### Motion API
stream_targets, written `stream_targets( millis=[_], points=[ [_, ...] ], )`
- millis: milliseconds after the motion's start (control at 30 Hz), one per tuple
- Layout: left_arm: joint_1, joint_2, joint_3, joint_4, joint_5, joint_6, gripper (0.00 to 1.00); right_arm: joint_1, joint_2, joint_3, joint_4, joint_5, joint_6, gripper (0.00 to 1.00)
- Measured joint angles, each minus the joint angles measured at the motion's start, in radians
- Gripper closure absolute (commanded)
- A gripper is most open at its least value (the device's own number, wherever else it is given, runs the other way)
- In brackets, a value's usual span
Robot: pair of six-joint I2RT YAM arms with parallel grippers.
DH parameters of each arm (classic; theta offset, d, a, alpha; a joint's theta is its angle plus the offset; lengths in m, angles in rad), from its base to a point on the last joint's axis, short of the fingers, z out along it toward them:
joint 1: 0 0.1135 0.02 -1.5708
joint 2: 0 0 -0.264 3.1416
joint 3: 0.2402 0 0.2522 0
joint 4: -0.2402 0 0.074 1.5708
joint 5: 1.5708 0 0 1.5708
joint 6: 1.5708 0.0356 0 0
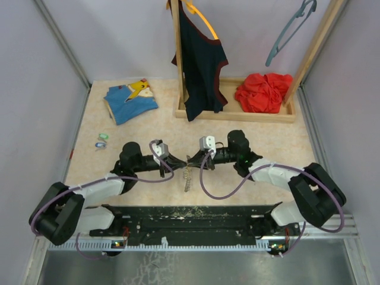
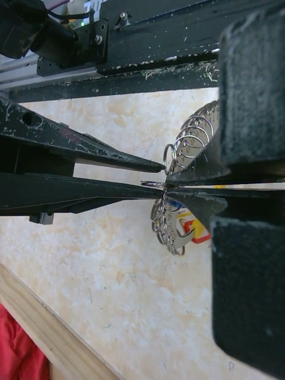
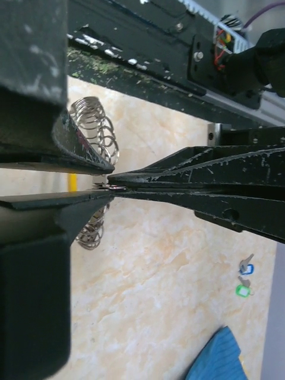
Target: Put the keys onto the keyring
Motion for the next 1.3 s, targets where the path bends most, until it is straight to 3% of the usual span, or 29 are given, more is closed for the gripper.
stream_targets(
  millis=[233,500,833,1300],
  points=[
    [-0.042,-0.035,0.124,-0.302,-0.076,0.138,1.00,0.000,-0.076,0.124,-0.420,0.079,-0.220,0.74],
    [-0.088,-0.032,0.202,-0.517,-0.151,0.231,1.00,0.000,-0.075,0.211,-0.671,0.117,-0.342,0.74],
    [-0.115,-0.014,0.266,-0.639,-0.184,0.276,1.00,0.000,-0.013,0.245,-0.736,0.088,-0.377,0.77],
    [-0.130,0.018,0.286,-0.687,-0.191,0.293,1.00,0.000,-0.001,0.257,-0.737,0.055,-0.379,0.79]
  ],
)
